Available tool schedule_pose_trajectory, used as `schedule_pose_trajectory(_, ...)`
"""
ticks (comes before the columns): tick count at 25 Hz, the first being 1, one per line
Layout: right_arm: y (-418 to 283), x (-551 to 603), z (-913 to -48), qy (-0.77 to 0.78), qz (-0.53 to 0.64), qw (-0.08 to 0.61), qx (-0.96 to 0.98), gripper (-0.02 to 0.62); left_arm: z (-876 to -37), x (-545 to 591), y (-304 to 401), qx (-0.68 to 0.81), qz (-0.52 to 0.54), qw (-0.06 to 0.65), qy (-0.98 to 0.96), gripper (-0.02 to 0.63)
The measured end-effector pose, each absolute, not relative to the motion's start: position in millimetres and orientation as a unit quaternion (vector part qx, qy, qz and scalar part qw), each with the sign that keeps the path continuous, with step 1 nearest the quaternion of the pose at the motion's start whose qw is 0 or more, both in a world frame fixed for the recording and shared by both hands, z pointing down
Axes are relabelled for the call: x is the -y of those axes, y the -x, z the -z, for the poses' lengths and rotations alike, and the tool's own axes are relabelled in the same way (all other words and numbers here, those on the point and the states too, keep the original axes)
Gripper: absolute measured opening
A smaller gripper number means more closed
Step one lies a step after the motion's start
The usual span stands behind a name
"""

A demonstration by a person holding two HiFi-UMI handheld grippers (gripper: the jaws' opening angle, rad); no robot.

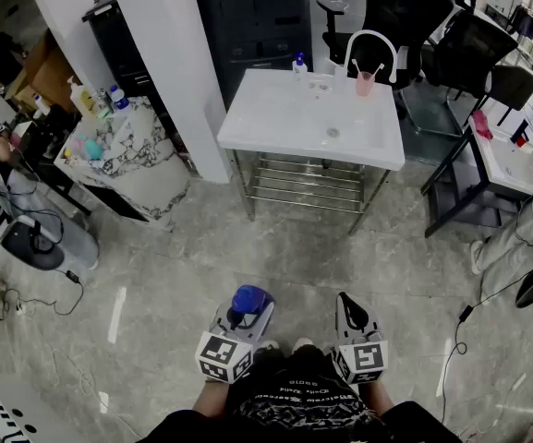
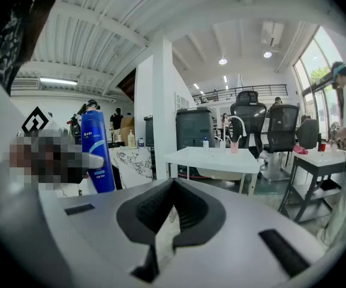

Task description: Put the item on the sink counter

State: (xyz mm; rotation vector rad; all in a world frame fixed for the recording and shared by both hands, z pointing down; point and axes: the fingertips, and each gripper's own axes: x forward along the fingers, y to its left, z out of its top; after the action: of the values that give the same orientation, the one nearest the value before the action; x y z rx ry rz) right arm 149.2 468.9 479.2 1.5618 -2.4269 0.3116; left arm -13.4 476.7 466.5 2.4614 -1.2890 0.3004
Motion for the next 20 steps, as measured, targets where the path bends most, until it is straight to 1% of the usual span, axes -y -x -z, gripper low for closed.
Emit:
schedule_pose_trajectory(6, -140.1, -470.0, -461.8, -0.533, -0.067, 0.104, 0.837, -0.003, -466.5, -491.7, 13.9, 0.448, -0.101, 0.165, -0.873, 0.156)
schedule_pose_trajectory(12, -161.9, -476.8, -459.9, -0.553, -0.061, 0.077, 0.828, -0.002, -471.5, -494.6, 3.3, 0.459, -0.096, 0.157, -0.869, 0.158)
schedule_pose_trajectory(20, -176.4, -470.5, -460.2, -0.563, -0.058, 0.070, 0.821, -0.002, -493.3, -485.4, -12.7, 0.455, -0.095, 0.184, -0.866, 0.158)
